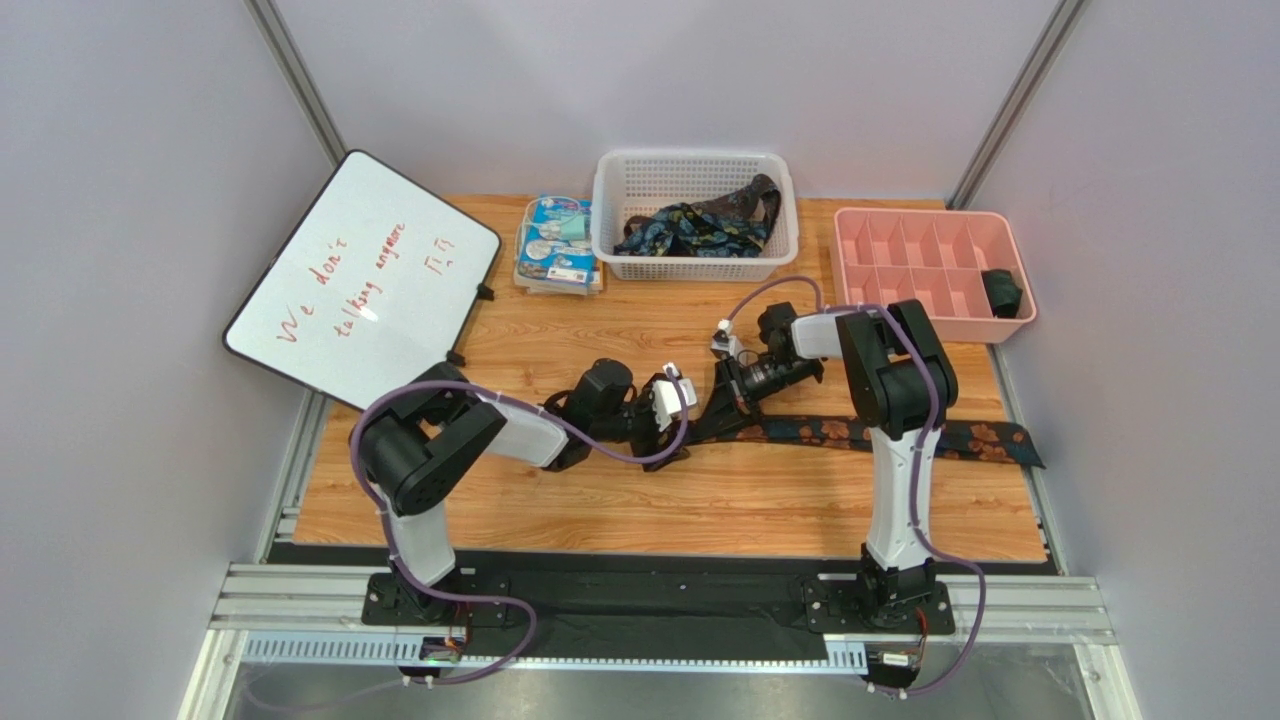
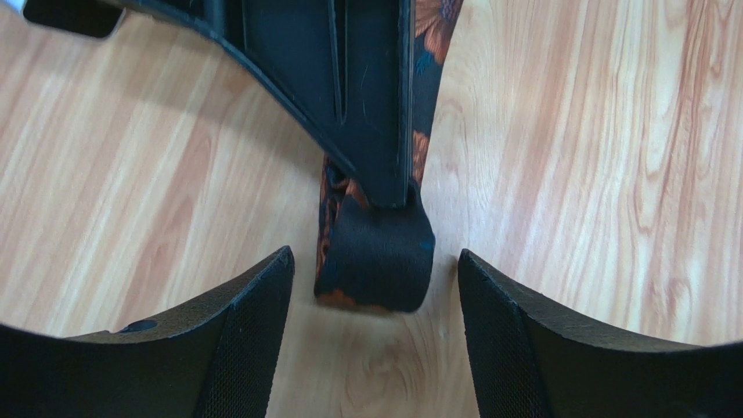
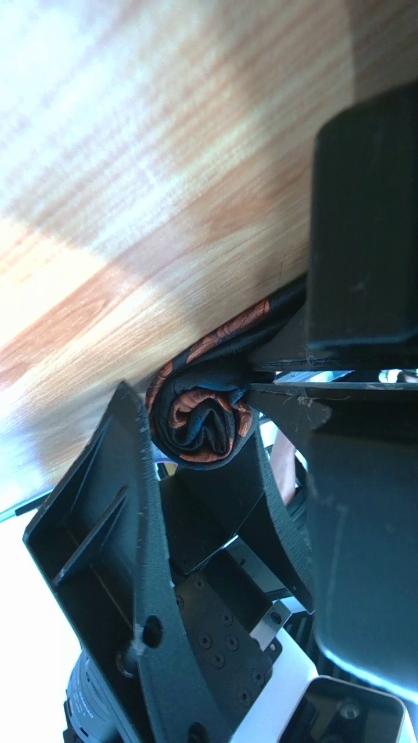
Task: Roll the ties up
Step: Roll the tie at the center of the board.
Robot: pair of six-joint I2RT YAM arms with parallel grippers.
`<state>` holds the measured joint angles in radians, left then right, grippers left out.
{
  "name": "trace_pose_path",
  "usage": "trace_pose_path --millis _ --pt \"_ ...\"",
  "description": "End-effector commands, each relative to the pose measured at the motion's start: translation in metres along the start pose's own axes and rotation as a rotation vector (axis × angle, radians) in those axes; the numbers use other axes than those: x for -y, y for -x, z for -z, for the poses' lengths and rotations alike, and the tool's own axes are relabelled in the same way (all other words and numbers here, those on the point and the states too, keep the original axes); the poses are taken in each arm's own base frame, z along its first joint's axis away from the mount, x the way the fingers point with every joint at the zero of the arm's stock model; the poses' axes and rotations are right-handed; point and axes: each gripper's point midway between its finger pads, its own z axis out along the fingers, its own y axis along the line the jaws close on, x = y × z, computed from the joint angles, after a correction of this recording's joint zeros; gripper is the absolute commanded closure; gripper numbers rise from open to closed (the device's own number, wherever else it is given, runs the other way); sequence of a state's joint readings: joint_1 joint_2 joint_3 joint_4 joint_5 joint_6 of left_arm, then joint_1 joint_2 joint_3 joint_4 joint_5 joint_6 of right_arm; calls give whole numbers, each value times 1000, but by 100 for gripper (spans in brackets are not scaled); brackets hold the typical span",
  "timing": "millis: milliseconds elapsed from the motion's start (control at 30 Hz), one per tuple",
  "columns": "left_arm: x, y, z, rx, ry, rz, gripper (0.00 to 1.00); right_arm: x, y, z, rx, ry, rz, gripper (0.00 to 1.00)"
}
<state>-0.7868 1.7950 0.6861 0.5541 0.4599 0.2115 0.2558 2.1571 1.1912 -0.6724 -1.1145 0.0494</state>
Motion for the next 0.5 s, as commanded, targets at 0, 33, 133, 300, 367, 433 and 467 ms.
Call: trace_pose_path --millis 0,33,133,300,367,433,467 --pt "7 14 -17 105 -72 -60 26 80 -37 3 -103 -313 -269 100" --pt "7 14 -19 106 -80 -73 28 80 -37 3 -110 -315 -275 100" --pt "4 5 -24 64 -69 -87 45 75 -36 2 -112 -282 -269 100" --pt "8 -15 -11 -166 -94 -116 73 41 -20 12 -48 -168 -179 85" --pt "12 -13 -10 -217 -98 -147 77 19 -9 22 -5 -124 -108 70" --pt "20 -26 -2 -311 -129 -145 76 7 -2 31 29 -107 -70 53" --pt "20 -25 -2 -337 -121 -158 76 -3 0 36 50 -100 -38 51"
